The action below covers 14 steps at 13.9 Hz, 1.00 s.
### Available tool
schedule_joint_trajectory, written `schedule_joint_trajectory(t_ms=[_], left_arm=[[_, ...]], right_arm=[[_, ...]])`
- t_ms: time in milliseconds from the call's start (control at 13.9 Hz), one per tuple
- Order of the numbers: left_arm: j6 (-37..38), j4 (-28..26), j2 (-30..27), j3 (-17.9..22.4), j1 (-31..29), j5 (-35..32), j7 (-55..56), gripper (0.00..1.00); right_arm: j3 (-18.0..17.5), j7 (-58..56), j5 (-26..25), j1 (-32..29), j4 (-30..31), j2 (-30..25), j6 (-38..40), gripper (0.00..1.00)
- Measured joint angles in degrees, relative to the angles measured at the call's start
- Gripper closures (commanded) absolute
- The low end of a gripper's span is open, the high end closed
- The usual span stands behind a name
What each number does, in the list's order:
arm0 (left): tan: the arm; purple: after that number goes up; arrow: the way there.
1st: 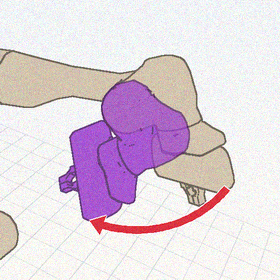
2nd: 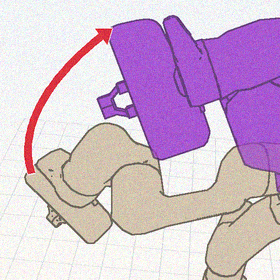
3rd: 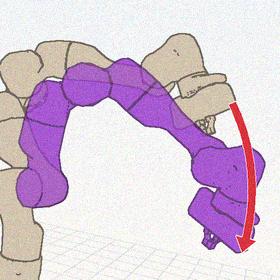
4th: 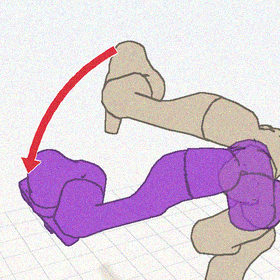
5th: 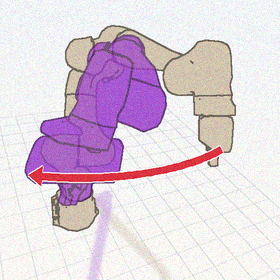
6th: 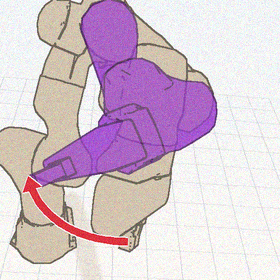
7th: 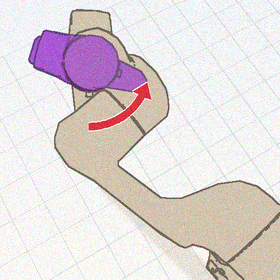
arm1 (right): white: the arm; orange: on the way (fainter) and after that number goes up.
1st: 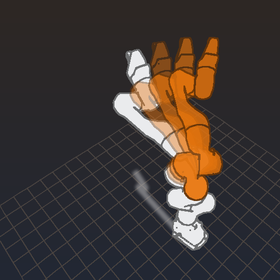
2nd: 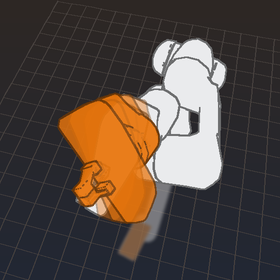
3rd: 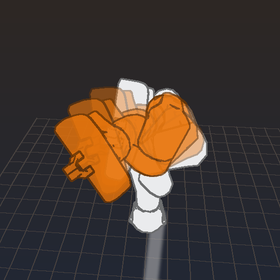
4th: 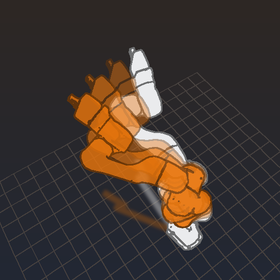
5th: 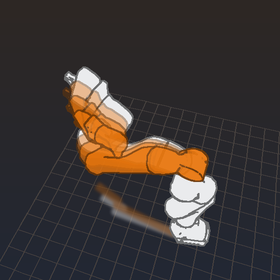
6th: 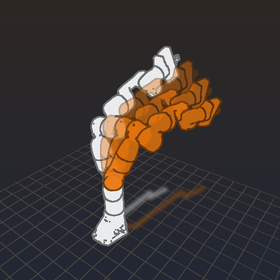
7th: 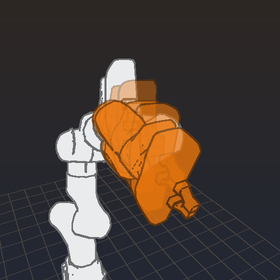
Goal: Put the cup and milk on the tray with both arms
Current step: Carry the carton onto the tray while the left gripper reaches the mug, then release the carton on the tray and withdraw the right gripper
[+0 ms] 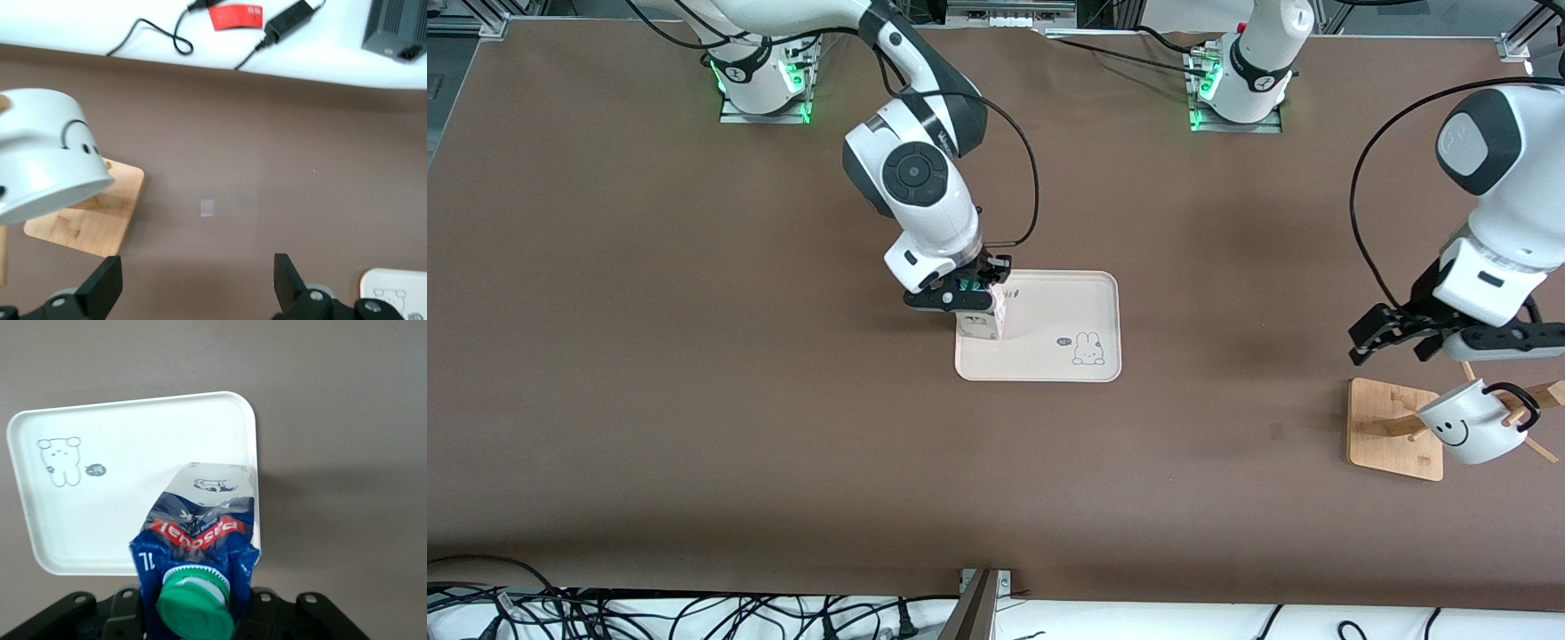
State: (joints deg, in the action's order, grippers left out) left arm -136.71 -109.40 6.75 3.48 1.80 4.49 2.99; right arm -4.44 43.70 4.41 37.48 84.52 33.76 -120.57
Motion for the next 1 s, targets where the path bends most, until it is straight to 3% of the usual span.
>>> schedule_joint_trajectory(t_ms=[215, 358, 502, 645, 1004], left_arm=[[-9.10, -6.16, -1.85, 0.07, -1.39, 0.13, -0.02, 0.00], [-16.03, -12.08, -2.87, -0.01, -1.40, 0.13, -0.03, 0.00], [-21.87, -16.50, -3.52, -0.04, -1.40, 0.14, -0.03, 0.00], [-24.40, -17.33, -3.84, -0.04, -1.40, 0.16, 0.03, 0.00], [-40.19, -18.35, -1.14, 0.00, -1.81, 0.23, 0.78, 0.00]], right_arm=[[0.12, 0.20, -0.25, 0.01, -0.04, 0.70, -0.52, 0.55], [0.12, 0.22, -0.33, 0.10, -0.17, 1.17, -1.33, 0.00], [0.22, 0.22, -0.38, 0.12, -0.28, 1.39, -1.63, 0.00], [0.65, 0.22, -0.39, 0.10, -1.27, 1.24, -1.39, 0.00], [5.37, -0.08, -0.41, -1.54, -9.76, -3.57, 9.77, 0.00]])
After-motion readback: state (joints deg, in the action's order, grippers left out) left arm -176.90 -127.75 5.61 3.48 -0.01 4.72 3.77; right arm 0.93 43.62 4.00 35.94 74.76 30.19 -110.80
